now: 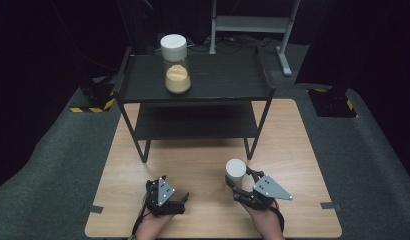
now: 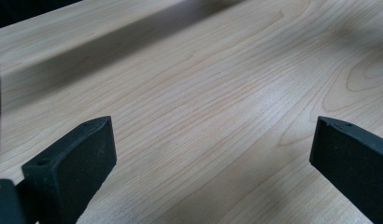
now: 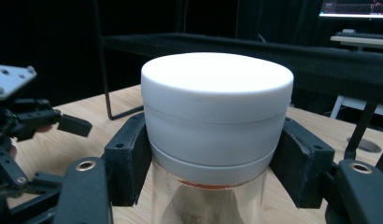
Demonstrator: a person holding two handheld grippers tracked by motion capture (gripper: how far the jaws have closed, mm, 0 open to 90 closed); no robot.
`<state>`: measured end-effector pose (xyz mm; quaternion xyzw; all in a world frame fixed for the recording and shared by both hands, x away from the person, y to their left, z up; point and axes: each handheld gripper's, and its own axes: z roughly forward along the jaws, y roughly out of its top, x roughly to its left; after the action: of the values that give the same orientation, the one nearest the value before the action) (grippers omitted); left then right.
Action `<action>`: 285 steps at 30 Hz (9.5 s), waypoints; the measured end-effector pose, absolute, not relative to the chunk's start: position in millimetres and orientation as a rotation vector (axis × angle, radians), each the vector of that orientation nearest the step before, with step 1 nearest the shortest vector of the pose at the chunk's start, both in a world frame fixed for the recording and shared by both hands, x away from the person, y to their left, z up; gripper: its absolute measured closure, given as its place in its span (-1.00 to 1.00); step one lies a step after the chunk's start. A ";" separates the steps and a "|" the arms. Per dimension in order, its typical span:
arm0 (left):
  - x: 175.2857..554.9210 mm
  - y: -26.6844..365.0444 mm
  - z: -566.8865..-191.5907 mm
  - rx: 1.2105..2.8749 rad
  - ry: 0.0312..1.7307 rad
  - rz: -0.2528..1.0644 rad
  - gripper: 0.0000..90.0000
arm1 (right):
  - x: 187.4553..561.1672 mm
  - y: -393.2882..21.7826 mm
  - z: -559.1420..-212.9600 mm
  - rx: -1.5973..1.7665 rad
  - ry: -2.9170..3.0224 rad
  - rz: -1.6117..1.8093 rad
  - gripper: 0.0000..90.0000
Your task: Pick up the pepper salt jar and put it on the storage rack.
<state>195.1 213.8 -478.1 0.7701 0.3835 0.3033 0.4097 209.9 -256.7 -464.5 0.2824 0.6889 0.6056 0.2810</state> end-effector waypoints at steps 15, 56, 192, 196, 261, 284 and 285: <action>195.3 214.3 -477.8 1.942 0.963 0.761 -0.98 | 201.4 -262.4 -421.5 0.706 1.812 1.662 -0.24; 196.0 217.9 -478.7 1.929 0.959 0.746 -0.98 | 207.1 -268.4 -320.2 0.601 1.666 1.736 -0.25; 195.2 226.6 -480.8 1.897 0.953 0.711 -0.98 | 315.2 -180.8 -232.8 0.789 1.521 1.653 -1.00; 195.0 226.2 -480.8 1.896 0.954 0.713 -0.98 | 311.3 -182.9 -234.9 0.783 1.520 1.658 -1.00; 194.0 220.6 -480.4 1.921 0.935 0.740 -0.98 | 215.0 -254.7 -390.7 0.655 1.755 1.446 -1.00; 193.2 221.2 -481.0 1.917 0.931 0.743 -0.98 | 201.5 -276.7 -475.3 0.809 1.928 1.209 -1.00; 193.1 221.1 -481.0 1.918 0.931 0.743 -0.98 | 201.7 -277.5 -478.6 0.814 1.934 1.198 -1.00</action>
<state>193.1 221.1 -481.0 0.7678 0.3726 0.2975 0.4280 201.7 -277.5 -478.6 0.3150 0.7483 0.4636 0.3548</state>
